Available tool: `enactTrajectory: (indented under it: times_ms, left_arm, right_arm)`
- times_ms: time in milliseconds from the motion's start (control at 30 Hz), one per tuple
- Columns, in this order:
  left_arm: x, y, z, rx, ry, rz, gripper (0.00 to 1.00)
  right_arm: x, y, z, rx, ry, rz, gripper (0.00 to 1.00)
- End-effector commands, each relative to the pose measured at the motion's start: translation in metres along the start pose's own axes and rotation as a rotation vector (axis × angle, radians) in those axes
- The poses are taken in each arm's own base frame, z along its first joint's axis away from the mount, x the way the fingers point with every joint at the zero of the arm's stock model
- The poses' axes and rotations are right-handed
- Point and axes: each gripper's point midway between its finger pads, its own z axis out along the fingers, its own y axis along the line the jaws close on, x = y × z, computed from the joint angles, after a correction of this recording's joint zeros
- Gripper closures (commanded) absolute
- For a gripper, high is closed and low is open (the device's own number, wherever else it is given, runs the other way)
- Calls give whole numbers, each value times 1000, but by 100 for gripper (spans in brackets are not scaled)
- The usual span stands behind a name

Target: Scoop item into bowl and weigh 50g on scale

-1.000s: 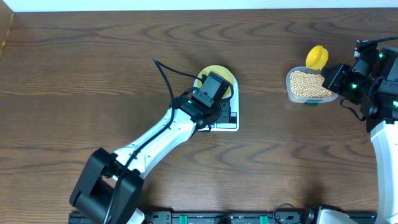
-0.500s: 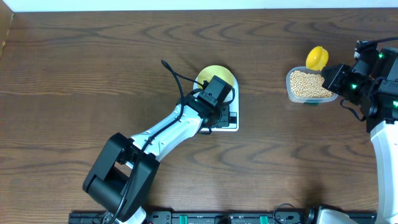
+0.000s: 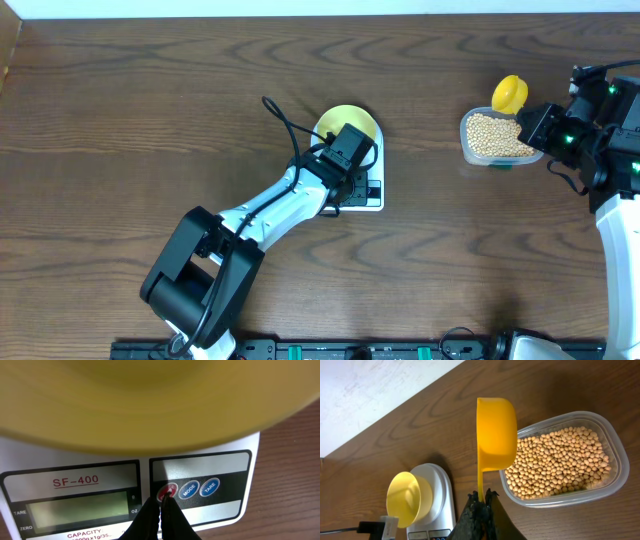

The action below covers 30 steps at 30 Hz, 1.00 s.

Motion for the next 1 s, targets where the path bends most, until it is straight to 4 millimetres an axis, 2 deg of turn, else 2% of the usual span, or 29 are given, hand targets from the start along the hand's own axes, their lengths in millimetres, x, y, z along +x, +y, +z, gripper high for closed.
enactTrajectory:
  times_ms: [0, 367, 967]
  left_arm:
    - [1, 4, 3, -12, 2, 11, 93]
    - [6, 4, 14, -8, 27, 5, 93]
    - [7, 8, 19, -25, 33, -2, 92]
  right_arm:
    - [-4, 3, -1, -1, -8, -23, 99]
    - [-4, 3, -1, -1, -6, -23, 99]
    - [1, 2, -1, 4, 10, -18, 99]
